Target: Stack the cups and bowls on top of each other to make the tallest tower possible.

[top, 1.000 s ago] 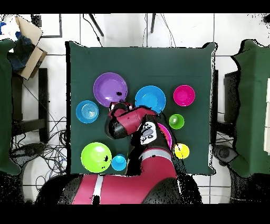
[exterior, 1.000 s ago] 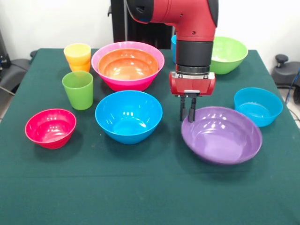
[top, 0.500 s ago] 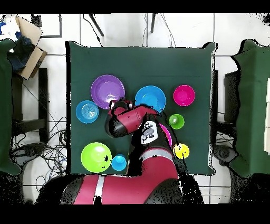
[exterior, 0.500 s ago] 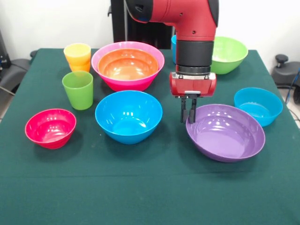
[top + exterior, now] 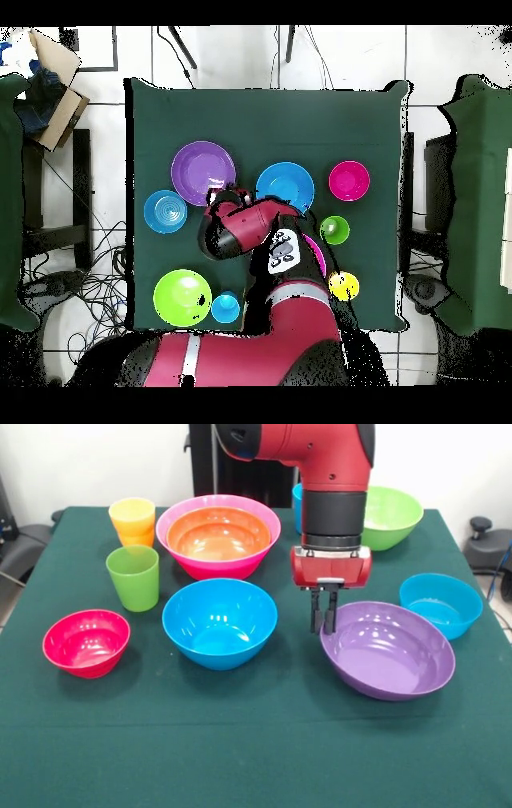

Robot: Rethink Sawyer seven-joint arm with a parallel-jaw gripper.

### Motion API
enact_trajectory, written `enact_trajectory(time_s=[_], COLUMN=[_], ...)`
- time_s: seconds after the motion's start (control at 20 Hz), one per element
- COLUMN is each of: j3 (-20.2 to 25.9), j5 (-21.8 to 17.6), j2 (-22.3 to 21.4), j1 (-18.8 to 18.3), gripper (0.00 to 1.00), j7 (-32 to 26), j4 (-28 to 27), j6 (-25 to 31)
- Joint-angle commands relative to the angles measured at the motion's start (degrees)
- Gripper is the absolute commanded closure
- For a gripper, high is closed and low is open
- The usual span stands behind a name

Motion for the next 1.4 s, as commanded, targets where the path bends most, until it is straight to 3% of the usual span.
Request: enact_trajectory(time_s=[0.05,0.15,0.3,0.45,1.2,1.3,1.4], j3=[11.6,14.1,16.0,18.8,29.7,31.7,33.5], j5=[-0.8,3.5,8.4,11.3,14.3,14.0,9.3], j2=[-11.1,-19.4,-26.8,-30.4,-34.8,-34.7,-30.8], j1=[-4.8,-6.7,-7.6,-9.1,-16.9,-18.6,-20.1], gripper=[1.00,1.00,1.00,1.00,1.00,1.00,1.00], j7=[-8.6,-11.6,-14.7,-16.9,-19.4,-20.1,-21.3], j4=[8.6,13.7,16.6,16.8,17.5,18.5,18.4], j6=[15.2,23.1,32.1,38.4,43.1,41.7,36.5])
